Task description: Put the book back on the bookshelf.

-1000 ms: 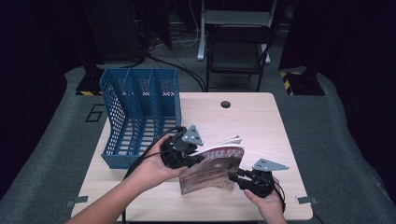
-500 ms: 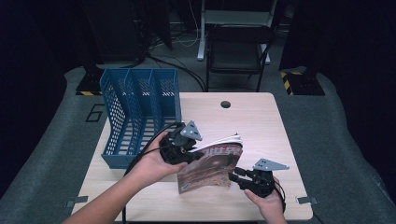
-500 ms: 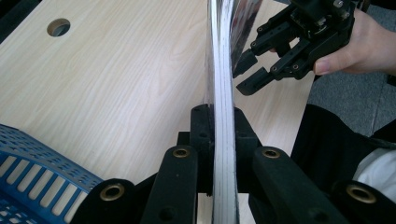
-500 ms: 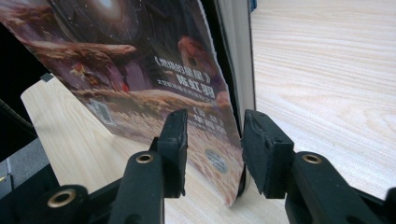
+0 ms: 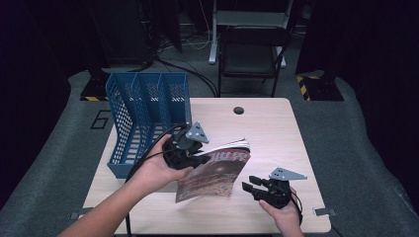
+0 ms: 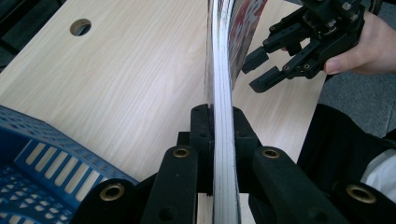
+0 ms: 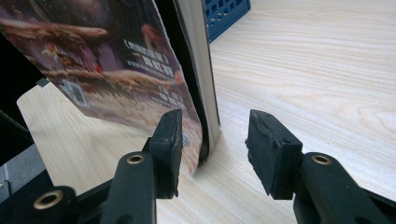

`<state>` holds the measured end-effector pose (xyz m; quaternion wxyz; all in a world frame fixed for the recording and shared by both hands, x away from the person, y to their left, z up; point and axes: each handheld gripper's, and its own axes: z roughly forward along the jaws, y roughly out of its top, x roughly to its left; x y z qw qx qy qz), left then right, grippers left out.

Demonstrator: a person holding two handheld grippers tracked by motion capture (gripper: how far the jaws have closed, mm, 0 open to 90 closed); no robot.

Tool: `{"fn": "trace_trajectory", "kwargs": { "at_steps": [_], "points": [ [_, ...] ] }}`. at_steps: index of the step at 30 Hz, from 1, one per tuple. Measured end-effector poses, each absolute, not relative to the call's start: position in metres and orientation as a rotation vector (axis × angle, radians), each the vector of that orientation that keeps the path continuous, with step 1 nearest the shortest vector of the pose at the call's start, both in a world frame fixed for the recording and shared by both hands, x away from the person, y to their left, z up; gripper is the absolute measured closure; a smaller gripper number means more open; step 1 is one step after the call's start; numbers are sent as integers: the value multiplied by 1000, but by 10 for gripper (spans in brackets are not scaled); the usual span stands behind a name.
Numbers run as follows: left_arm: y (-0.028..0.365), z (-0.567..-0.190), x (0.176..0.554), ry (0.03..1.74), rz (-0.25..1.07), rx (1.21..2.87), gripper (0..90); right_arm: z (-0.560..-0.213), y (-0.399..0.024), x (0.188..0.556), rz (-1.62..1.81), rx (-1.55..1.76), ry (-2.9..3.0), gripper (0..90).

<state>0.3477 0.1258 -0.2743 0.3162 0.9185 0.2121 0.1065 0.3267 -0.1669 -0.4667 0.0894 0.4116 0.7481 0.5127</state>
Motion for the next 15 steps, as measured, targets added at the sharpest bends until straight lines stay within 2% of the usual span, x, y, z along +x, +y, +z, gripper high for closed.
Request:
{"fn": "trace_trajectory", "kwargs": {
  "at_steps": [15],
  "points": [
    [142, -257, 350, 627, 293, 2401, 837, -468, -167, 327, 1520, 1233, 2222, 538]
  ]
}}
